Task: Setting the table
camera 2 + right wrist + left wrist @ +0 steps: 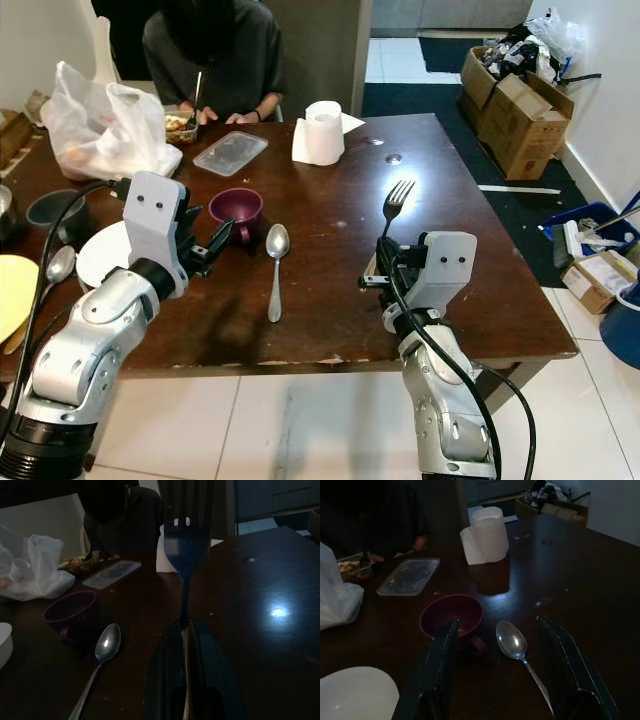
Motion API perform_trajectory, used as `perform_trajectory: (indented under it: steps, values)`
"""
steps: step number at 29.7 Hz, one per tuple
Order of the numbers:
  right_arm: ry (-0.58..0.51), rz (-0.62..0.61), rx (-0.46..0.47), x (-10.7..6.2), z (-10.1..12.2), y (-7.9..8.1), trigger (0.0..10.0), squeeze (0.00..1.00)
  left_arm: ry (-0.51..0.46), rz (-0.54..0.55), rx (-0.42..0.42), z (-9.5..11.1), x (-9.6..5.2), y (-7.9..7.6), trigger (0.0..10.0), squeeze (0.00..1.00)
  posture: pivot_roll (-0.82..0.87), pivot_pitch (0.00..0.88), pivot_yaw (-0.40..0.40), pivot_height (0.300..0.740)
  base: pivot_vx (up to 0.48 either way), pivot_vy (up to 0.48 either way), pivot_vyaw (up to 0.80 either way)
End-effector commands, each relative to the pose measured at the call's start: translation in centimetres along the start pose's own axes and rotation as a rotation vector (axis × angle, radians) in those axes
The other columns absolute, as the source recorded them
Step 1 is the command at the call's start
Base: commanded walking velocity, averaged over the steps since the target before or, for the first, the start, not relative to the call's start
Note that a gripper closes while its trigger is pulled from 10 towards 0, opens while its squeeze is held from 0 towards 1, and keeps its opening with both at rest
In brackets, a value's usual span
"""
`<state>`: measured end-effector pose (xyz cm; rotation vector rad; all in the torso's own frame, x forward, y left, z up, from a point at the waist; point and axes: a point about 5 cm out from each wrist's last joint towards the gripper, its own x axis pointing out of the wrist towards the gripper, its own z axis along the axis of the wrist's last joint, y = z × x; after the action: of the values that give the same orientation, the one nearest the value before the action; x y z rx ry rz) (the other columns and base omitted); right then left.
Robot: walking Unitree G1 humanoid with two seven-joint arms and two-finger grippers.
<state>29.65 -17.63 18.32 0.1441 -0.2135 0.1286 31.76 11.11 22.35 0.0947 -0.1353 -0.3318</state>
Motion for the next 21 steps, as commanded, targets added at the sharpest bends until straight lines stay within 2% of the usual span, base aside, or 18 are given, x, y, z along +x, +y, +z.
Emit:
perform_trajectory:
  steps: [1, 2, 3, 5, 11, 21]
  values:
    - [0.000, 0.008, 0.003, -0.2, 0.1, 0.2, 10.0, 0.00, 0.022, 0.023, 0.000, -0.7, -0.2, 0.4, 10.0, 0.00, -0.07, 0.000, 0.113, 0.740, 0.000, 0.000, 0.00]
    - [0.020, 0.048, 0.002, 0.1, -0.3, 0.9, 10.0, 0.00, 0.001, 0.069, -0.018, -1.0, -0.5, 0.8, 10.0, 0.00, -0.08, 0.000, 0.067, 0.740, 0.000, 0.000, 0.00]
    - [0.044, 0.106, 0.010, 0.7, -0.7, 1.8, 10.0, 0.00, -0.012, 0.134, -0.044, -1.7, -1.0, 1.7, 10.0, 0.00, -0.06, 0.000, -0.014, 0.740, 0.000, 0.000, 0.00]
    - [0.065, 0.160, 0.018, 1.5, -0.9, 2.6, 10.0, 0.00, -0.029, 0.200, -0.068, -2.4, -1.6, 2.6, 10.0, 0.00, -0.06, 0.000, -0.005, 0.740, 0.000, 0.000, 0.00]
    - [0.061, 0.139, 0.013, 1.5, -0.9, 2.2, 10.0, 0.00, -0.042, 0.177, -0.053, -2.0, -1.0, 2.5, 10.0, 0.00, -0.07, 0.000, 0.019, 0.740, 0.000, 0.000, 0.00]
    - [0.062, 0.128, 0.011, 1.4, -1.0, 1.8, 10.0, 0.00, -0.056, 0.178, -0.050, -2.1, -0.9, 2.5, 10.0, 0.00, -0.08, 0.000, 0.027, 0.740, 0.000, 0.000, 0.00]
